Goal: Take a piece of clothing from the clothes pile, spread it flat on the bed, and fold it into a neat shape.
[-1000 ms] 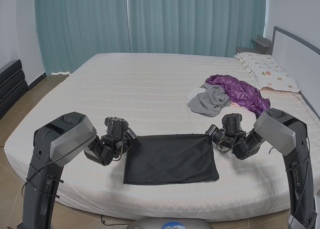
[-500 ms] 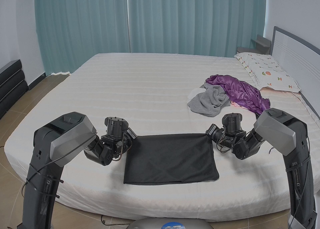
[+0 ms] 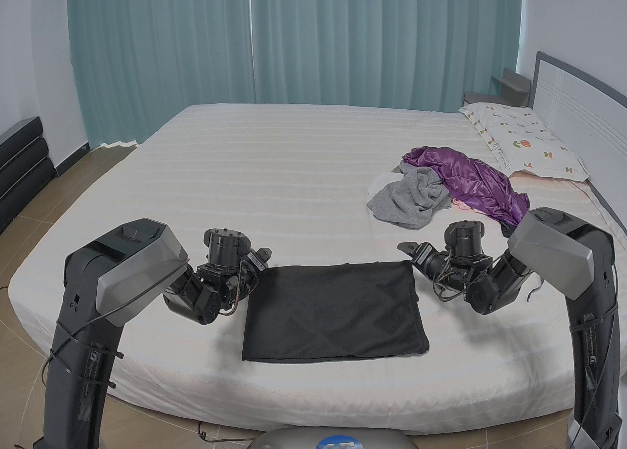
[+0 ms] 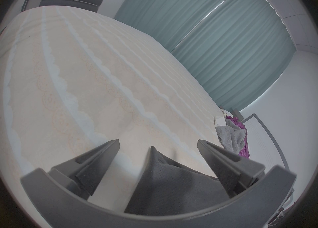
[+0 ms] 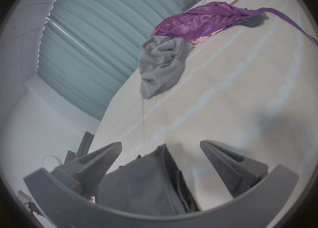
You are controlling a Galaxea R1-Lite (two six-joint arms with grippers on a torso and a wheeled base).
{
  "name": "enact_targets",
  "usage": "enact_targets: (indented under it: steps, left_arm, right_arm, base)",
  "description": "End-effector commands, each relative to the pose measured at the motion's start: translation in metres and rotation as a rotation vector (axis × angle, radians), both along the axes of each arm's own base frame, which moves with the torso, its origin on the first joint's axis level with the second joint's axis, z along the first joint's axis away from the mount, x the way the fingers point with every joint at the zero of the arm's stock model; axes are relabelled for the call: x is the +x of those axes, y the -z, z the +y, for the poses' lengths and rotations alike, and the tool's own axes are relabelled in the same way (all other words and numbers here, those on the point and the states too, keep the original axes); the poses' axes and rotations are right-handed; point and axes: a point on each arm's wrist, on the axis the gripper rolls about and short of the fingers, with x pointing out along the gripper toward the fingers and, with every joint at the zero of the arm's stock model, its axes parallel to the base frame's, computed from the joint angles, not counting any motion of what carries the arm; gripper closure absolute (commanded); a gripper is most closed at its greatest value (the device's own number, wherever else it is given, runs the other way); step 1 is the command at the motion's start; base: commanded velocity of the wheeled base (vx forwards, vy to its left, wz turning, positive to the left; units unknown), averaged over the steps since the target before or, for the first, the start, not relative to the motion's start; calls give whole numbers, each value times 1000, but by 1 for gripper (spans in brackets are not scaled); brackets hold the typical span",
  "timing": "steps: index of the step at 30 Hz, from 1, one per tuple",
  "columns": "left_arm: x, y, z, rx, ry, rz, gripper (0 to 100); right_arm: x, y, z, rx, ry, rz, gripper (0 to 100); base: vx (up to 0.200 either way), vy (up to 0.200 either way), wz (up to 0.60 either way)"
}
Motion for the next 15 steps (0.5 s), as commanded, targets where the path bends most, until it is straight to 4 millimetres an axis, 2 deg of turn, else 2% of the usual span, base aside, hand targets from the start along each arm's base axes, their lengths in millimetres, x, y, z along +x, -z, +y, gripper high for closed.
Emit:
enact_targets:
  steps: [1,2,5,9,12,15]
  left_arm:
    - [-9,-16,5,-63,-31,12,0]
    - [-11,-18,7,-72,-32,15,0]
    - [-27,-33,17,-113,12,45,0]
    - [-49,-37,23,-160,129,114,0]
    - [-60,-39,26,-175,203,145,0]
    - [-68,-36,28,-141,253,164,0]
  right_arm:
    - [-34,-25,-29,33,46,-29,0]
    - [-38,-26,-31,38,49,-32,0]
    - [-69,-29,-49,64,82,-40,0]
    - [-95,-30,-65,130,146,-8,0]
    - [-109,-30,-73,231,200,5,0]
    - [-111,-17,-85,293,233,13,0]
  base:
    - [0,0,0]
    - [0,0,0]
    - [0,0,0]
    - [0,0,0]
    - [0,0,0]
    - [0,0,0]
